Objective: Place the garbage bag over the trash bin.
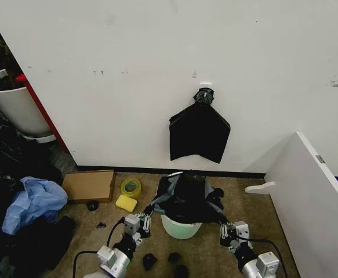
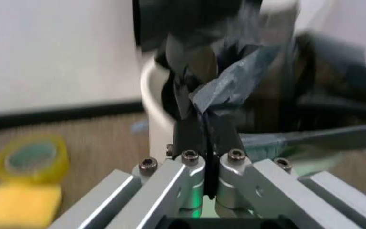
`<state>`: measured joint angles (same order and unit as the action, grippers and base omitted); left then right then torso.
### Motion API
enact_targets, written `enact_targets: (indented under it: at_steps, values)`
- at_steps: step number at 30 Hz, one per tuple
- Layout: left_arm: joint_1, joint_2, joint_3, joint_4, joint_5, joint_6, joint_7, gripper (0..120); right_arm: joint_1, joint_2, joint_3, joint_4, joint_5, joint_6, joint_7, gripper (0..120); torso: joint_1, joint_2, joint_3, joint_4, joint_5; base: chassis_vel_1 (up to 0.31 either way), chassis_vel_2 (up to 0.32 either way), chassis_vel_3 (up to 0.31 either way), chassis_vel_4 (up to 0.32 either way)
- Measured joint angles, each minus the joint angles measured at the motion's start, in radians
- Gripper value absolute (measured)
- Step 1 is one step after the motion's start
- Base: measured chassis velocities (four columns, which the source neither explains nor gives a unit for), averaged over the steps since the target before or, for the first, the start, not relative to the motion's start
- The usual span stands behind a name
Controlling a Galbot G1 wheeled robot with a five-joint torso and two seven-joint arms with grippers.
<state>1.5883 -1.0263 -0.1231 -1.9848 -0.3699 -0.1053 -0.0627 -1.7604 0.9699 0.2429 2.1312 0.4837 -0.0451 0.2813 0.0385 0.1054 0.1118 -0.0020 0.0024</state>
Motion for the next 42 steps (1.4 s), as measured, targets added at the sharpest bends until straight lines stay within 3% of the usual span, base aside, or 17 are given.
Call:
enact_targets:
  at_steps: [8, 17, 26, 31, 42]
  values:
    - [0.011, -0.015, 0.012, 0.021, 0.055, 0.049, -0.048, 0, 0.025, -0.008, -0.007, -0.039, -0.026, -0.027, -0.018, 0, 0.000, 0.000, 0.000, 0.0000, 0.0002, 0.000, 0.000, 0.000, 0.000]
    - [-0.069, -0.107, 0.018, 0.124, 0.094, 0.049, -0.147, 0, 0.109, 0.037, 0.007, -0.206, -0.137, 0.063, -0.085, 0, 0.000, 0.000, 0.000, 0.0000, 0.0003, 0.000, 0.000, 0.000, 0.000]
    - [-0.112, -0.128, 0.021, 0.203, 0.097, 0.069, -0.172, 0, 0.150, 0.081, 0.003, -0.313, -0.133, 0.086, -0.105, 0, 0.000, 0.000, 0.000, 0.0000, 0.0002, 0.000, 0.000, 0.000, 0.000]
    - [-0.103, -0.118, 0.019, 0.191, 0.092, 0.056, -0.158, 0, 0.121, 0.069, 0.010, -0.316, -0.143, 0.153, -0.172, 0, 0.000, 0.000, 0.000, -0.0001, 0.0003, 0.000, 0.000, 0.000, 0.000]
    - [-0.057, -0.056, 0.008, 0.099, 0.076, 0.045, -0.128, 0, 0.063, -0.014, 0.027, -0.203, -0.116, 0.142, -0.189, 0, 0.000, 0.000, 0.000, 0.0001, 0.0001, 0.000, 0.000, 0.000, 0.000]
